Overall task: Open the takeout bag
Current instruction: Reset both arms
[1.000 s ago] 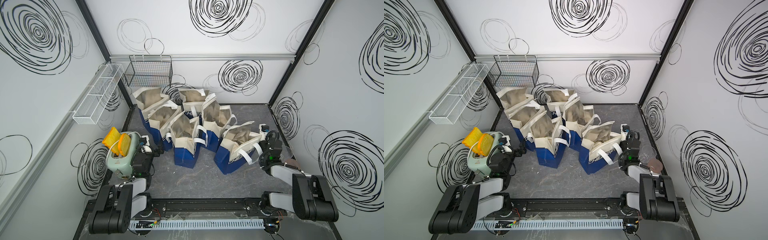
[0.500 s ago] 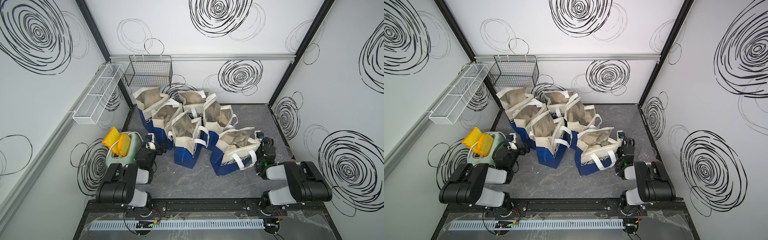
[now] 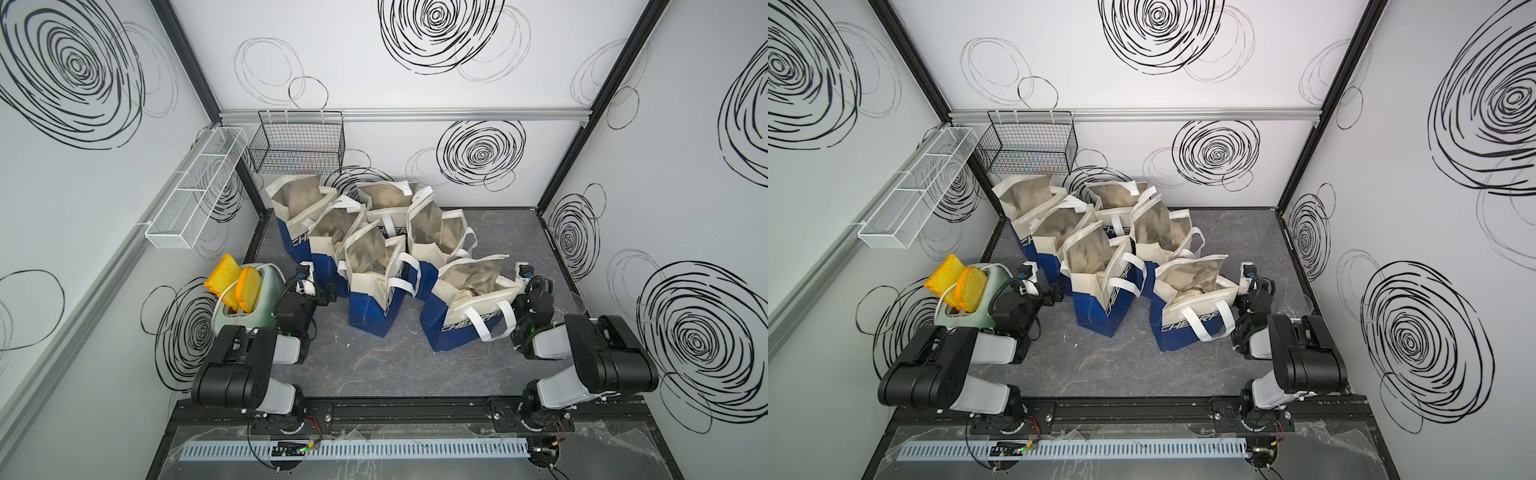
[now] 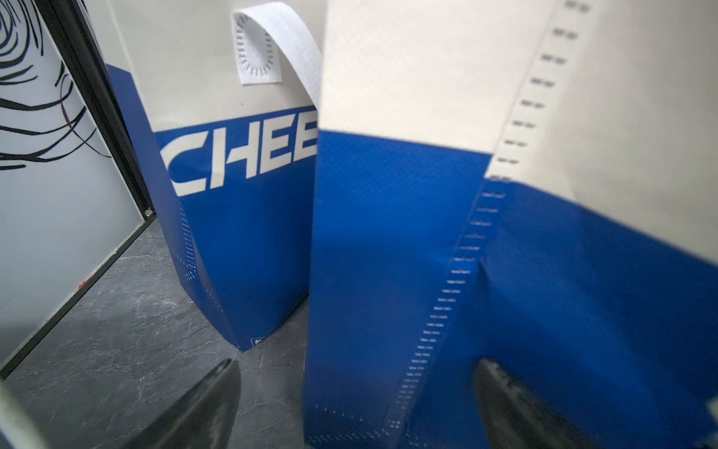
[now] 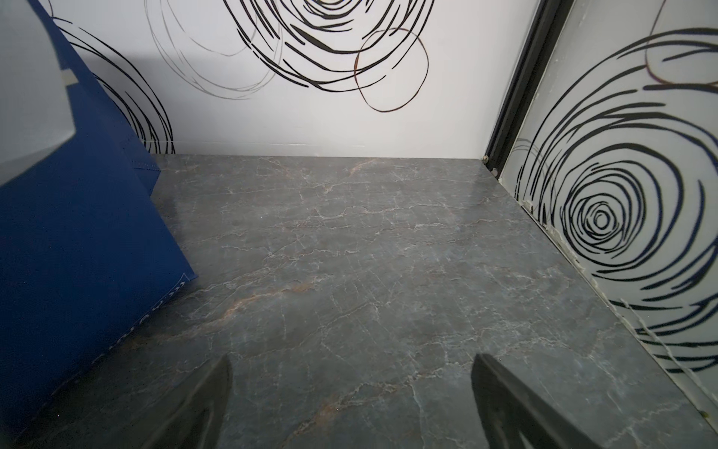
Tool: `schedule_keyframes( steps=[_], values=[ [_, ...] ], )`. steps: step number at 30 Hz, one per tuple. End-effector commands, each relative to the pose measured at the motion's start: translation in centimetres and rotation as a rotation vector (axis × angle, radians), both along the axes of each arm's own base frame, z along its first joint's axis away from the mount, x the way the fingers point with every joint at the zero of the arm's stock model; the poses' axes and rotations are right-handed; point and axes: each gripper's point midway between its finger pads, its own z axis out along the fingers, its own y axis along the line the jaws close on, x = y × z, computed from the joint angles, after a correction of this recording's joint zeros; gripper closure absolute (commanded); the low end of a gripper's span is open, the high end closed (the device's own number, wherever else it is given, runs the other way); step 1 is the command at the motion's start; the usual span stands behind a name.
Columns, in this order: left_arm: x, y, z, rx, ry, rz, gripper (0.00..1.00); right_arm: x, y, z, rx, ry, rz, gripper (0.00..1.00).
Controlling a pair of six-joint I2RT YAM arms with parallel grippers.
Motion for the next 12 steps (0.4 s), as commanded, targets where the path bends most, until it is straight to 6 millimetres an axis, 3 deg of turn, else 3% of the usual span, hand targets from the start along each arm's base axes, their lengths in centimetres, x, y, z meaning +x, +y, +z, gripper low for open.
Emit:
schedule_keyframes(
  steps=[1, 7, 12],
  values=[
    [0.51, 0.31, 1.95, 0.030, -0.068, 0.022, 0.02, 0.55, -0.15, 1.59, 0.005, -0.056, -0.012, 0.01],
    [0.53, 0.26, 1.98, 0.031, -0.070, 0.020, 0.03, 1.27, 0.23, 1.01, 0.008, -0.027, 0.026, 0.01],
    [0.53, 0.27, 1.96, 0.032, -0.070, 0.021, 0.02, 0.68, 0.27, 1.51, 0.007, -0.049, 0.026, 0.01]
  ],
)
